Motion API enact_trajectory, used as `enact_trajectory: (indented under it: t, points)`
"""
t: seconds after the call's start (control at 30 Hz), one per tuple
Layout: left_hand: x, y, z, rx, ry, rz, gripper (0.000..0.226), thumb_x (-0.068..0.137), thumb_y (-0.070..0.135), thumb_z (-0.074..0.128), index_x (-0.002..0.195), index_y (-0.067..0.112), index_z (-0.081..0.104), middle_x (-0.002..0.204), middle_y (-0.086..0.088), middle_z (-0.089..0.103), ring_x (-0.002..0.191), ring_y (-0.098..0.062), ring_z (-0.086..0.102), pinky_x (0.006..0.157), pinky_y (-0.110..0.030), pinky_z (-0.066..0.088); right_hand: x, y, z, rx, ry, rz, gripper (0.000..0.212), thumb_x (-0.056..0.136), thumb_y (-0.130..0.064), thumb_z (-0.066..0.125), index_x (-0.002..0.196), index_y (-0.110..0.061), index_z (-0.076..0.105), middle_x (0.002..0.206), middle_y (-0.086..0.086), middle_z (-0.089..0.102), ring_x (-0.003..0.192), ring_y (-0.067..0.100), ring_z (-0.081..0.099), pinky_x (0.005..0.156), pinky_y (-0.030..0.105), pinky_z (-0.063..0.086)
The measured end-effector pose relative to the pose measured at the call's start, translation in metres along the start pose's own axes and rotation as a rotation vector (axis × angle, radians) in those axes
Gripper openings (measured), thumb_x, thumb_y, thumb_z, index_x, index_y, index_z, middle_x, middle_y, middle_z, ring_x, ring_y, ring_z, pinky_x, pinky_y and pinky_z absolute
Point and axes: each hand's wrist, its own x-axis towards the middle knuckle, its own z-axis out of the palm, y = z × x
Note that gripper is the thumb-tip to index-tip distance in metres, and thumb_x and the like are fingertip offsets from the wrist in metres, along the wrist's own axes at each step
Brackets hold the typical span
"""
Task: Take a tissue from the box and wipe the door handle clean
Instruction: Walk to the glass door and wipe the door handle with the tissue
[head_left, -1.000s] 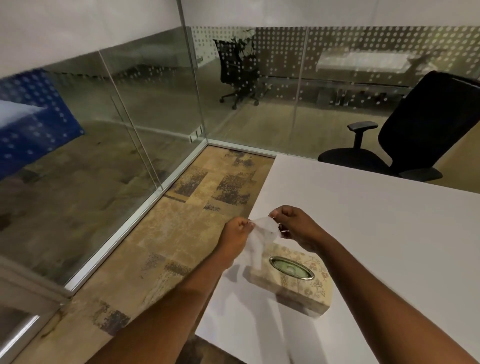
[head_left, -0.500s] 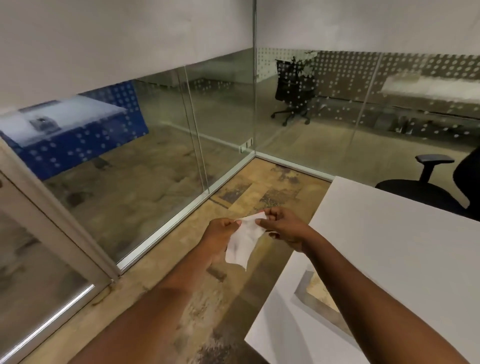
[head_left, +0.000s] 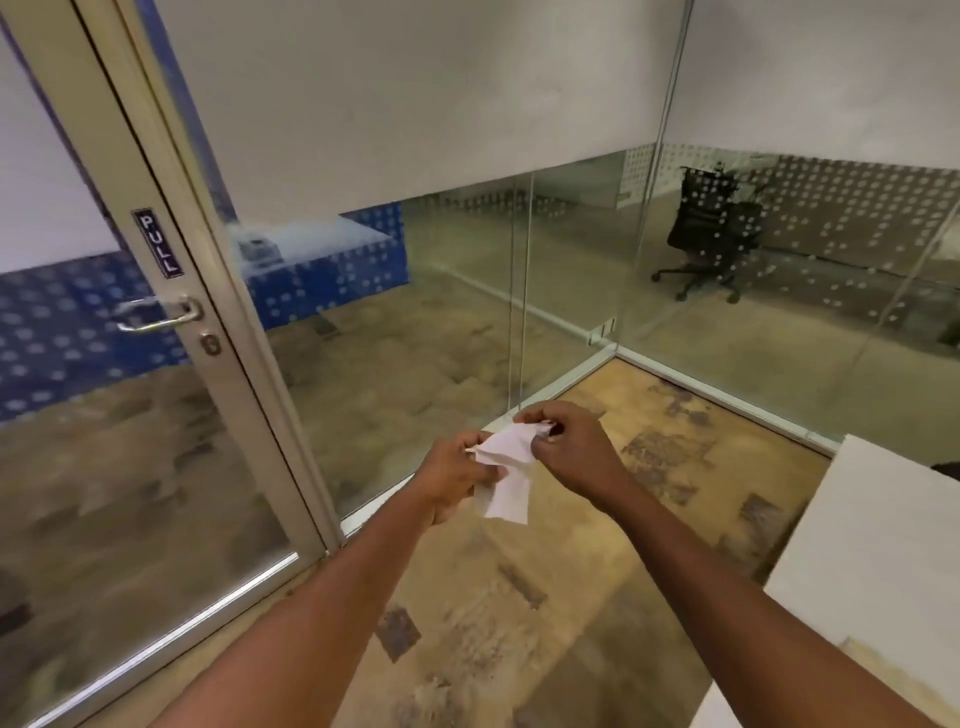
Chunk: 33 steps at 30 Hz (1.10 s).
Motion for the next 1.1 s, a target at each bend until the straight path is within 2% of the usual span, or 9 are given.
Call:
enact_trajectory:
  t: [0.1,0.2,0.3,0.5,0.63,0.7,0.77,0.97,1.1]
  points:
    - [0.001,0.005,-0.038,-0.072,0.055,0.020,0.025,0.078,-0.007,0.064,0.093,0.013,0.066,0.096,-0.017,0.068,0.088,-0.031,0.065,0.084,-0.047,0.051,0.003,-0.023,0.031,-0.058,0.055,-0.102,0.032,0.074,0.004,0.059,0.099,-0.012,0.071,0.103,0.005,0.061,0.093,0.015,0.059,0.085,0.024,0.047]
    - [0.004,0.008,-0.072,-0.166,0.077,0.023,0.031,0.078,-0.009,0.058,0.096,0.014,0.067,0.077,-0.003,0.075,0.065,-0.019,0.070,0.059,-0.029,0.057,0.001,-0.038,0.068,-0.096,0.074,-0.195,0.028,0.075,-0.003,0.066,0.101,-0.013,0.068,0.107,0.003,0.056,0.094,0.013,0.057,0.081,0.026,0.049]
    - [0.008,0.009,-0.100,-0.225,0.082,0.013,0.036,0.080,-0.013,0.047,0.095,0.012,0.068,0.072,-0.001,0.076,0.063,-0.018,0.070,0.057,-0.028,0.057,0.001,-0.040,0.101,-0.147,0.028,-0.234,0.026,0.077,-0.005,0.063,0.101,-0.014,0.064,0.115,0.002,0.049,0.103,0.013,0.051,0.080,0.028,0.050]
    - [0.024,0.012,-0.142,-0.290,0.103,0.032,0.037,0.083,-0.016,0.042,0.099,0.008,0.064,0.079,-0.004,0.074,0.063,-0.017,0.071,0.055,-0.027,0.058,0.042,-0.031,0.132,-0.177,-0.032,-0.013,0.024,0.078,0.008,0.052,0.080,-0.012,0.067,0.094,0.001,0.056,0.086,0.018,0.057,0.076,0.023,0.043]
    - [0.037,0.013,-0.159,-0.284,0.135,0.050,0.035,0.080,-0.020,0.043,0.085,0.011,0.059,0.063,0.000,0.072,0.052,-0.015,0.066,0.047,-0.024,0.054,0.077,-0.034,0.146,-0.011,0.020,0.136,0.009,0.088,-0.018,0.057,0.083,-0.011,0.059,0.082,0.001,0.062,0.074,0.017,0.057,0.063,0.026,0.038]
    - [0.042,0.016,-0.164,-0.296,0.165,0.064,0.037,0.079,-0.023,0.042,0.077,0.013,0.049,0.051,0.003,0.064,0.042,-0.012,0.058,0.042,-0.021,0.048,0.094,-0.037,0.154,0.135,-0.014,0.239,0.023,0.086,-0.034,0.062,0.085,-0.012,0.057,0.076,-0.001,0.061,0.068,0.014,0.055,0.060,0.027,0.040]
    - [0.049,0.023,-0.172,-0.310,0.192,0.080,0.042,0.077,-0.025,0.038,0.073,0.016,0.043,0.047,0.002,0.055,0.040,-0.011,0.052,0.039,-0.018,0.043,0.114,-0.038,0.162,0.226,-0.090,0.294,0.030,0.083,-0.036,0.067,0.091,-0.008,0.059,0.080,0.002,0.063,0.071,0.016,0.056,0.066,0.028,0.043]
    - [0.069,0.048,-0.190,-0.384,0.261,0.130,0.041,0.081,-0.018,0.035,0.066,0.015,0.054,0.062,-0.007,0.062,0.053,-0.017,0.057,0.042,-0.019,0.047,0.171,-0.040,0.177,0.483,-0.271,0.342,0.023,0.081,-0.010,0.072,0.100,-0.001,0.060,0.087,0.014,0.064,0.071,0.020,0.059,0.049,0.018,0.044]
    - [0.074,0.061,-0.207,-0.573,0.305,0.124,0.037,0.076,-0.009,0.025,0.076,-0.001,0.061,0.082,-0.019,0.063,0.067,-0.024,0.062,0.050,-0.021,0.055,0.201,-0.045,0.198,0.530,-0.288,0.284,0.020,0.078,-0.003,0.073,0.090,-0.005,0.058,0.079,0.012,0.059,0.070,0.020,0.054,0.054,0.023,0.044]
